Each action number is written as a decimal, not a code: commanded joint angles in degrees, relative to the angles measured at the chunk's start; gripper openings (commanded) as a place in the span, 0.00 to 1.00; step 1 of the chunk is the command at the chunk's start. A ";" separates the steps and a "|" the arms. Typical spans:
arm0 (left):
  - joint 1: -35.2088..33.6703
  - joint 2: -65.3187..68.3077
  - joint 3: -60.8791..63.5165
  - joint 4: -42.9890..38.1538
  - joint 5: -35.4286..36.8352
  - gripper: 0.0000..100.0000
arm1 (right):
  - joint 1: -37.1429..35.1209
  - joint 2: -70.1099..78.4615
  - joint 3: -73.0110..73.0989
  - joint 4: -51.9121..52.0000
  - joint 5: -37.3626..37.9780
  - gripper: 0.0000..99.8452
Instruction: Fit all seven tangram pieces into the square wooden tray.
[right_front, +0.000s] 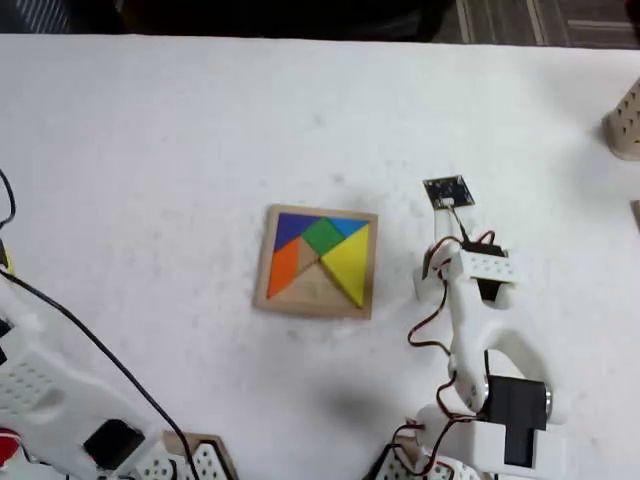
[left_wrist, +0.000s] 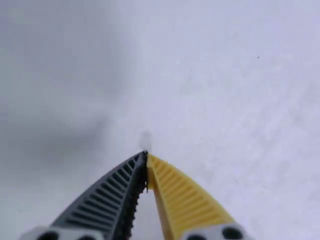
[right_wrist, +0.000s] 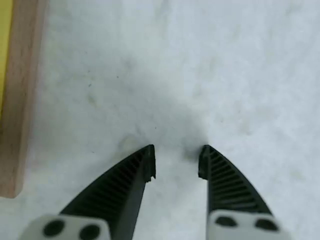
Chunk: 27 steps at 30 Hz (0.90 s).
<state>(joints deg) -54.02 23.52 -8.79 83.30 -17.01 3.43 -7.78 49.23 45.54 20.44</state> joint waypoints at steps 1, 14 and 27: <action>3.03 -2.33 -3.52 3.16 0.70 0.02 | -1.71 -1.10 -0.18 0.40 0.62 0.14; 8.84 -14.90 2.99 15.91 0.79 0.02 | -1.80 -1.10 -0.26 0.31 0.62 0.14; 12.62 -48.31 41.49 -8.44 0.26 0.03 | -1.80 -1.10 -0.26 0.31 0.62 0.14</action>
<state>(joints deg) -43.03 -17.80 25.05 82.59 -17.01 3.34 -7.78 49.23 45.54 20.44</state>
